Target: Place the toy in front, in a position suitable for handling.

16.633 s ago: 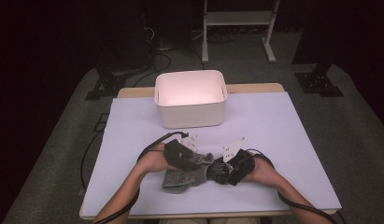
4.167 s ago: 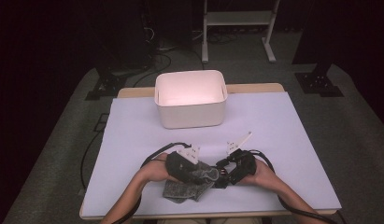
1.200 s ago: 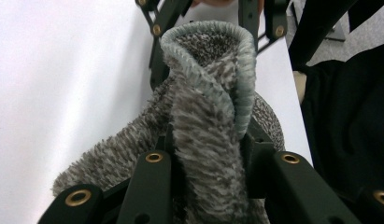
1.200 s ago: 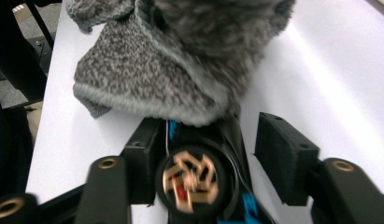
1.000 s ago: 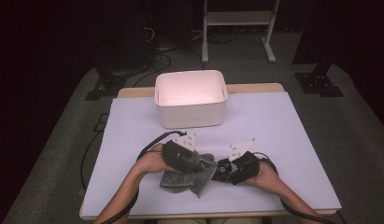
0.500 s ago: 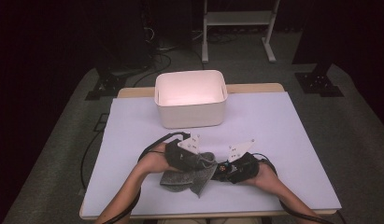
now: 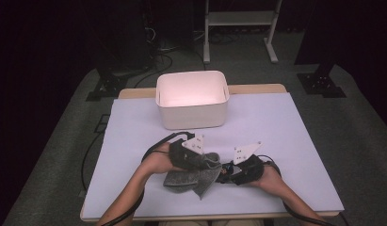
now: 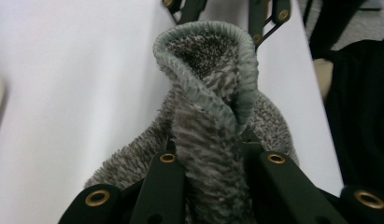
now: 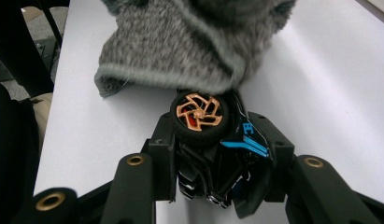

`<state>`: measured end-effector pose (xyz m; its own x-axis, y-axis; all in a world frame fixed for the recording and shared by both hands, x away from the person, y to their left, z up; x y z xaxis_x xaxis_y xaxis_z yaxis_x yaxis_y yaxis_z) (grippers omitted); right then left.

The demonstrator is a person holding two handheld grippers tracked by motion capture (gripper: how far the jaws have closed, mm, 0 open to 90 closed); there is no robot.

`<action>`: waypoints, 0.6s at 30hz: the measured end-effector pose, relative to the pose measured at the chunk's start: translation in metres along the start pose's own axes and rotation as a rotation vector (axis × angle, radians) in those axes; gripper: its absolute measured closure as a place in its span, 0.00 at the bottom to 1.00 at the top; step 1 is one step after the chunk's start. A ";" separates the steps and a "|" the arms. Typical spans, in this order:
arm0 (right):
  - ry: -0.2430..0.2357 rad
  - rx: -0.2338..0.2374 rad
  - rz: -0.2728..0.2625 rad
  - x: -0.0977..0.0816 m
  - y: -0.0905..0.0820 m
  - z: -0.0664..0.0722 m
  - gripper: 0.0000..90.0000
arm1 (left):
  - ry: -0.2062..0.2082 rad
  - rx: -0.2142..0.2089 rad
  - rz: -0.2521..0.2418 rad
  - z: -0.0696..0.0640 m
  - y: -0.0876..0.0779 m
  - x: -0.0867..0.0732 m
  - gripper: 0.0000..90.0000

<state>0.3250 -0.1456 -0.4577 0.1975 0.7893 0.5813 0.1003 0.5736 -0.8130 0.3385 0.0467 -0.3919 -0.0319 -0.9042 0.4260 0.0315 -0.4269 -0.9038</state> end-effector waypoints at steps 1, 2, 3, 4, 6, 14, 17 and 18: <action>0.003 0.000 0.000 0.000 0.000 0.000 0.63 | 0.006 -0.002 -0.001 0.000 0.001 0.003 0.87; 0.002 0.000 -0.003 0.001 0.001 0.001 0.63 | 0.008 -0.004 -0.002 0.000 0.003 0.007 0.87; 0.001 0.001 -0.004 0.002 0.002 0.001 0.63 | 0.014 -0.010 0.001 0.001 0.005 0.010 0.87; -0.001 0.000 -0.006 0.002 0.002 0.001 0.63 | 0.021 -0.011 0.004 0.001 0.007 0.014 0.87; -0.001 -0.001 -0.008 0.003 0.003 0.001 0.63 | 0.031 -0.025 0.006 0.001 0.012 0.020 0.87; -0.010 -0.007 -0.011 0.003 0.004 0.002 0.63 | 0.013 -0.024 0.024 0.001 0.012 0.009 0.87; -0.010 -0.006 -0.011 0.002 0.004 0.002 0.63 | -0.010 -0.021 0.017 0.002 0.006 -0.004 0.87; -0.009 -0.005 -0.011 0.002 0.004 0.002 0.63 | -0.018 -0.021 0.011 0.002 0.004 -0.008 0.87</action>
<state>0.3236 -0.1410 -0.4593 0.1873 0.7847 0.5909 0.1079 0.5815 -0.8064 0.3407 0.0522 -0.3989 -0.0134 -0.9088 0.4170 0.0105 -0.4171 -0.9088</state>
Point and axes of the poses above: each handheld gripper's, and its own axes: y roughly forward along the jaws, x roughly out of its top, z roughly to its left, the point moved 3 cm from there along y, roughly forward along the jaws, and after that the axes turned 14 degrees about z, right-handed, at the moved point
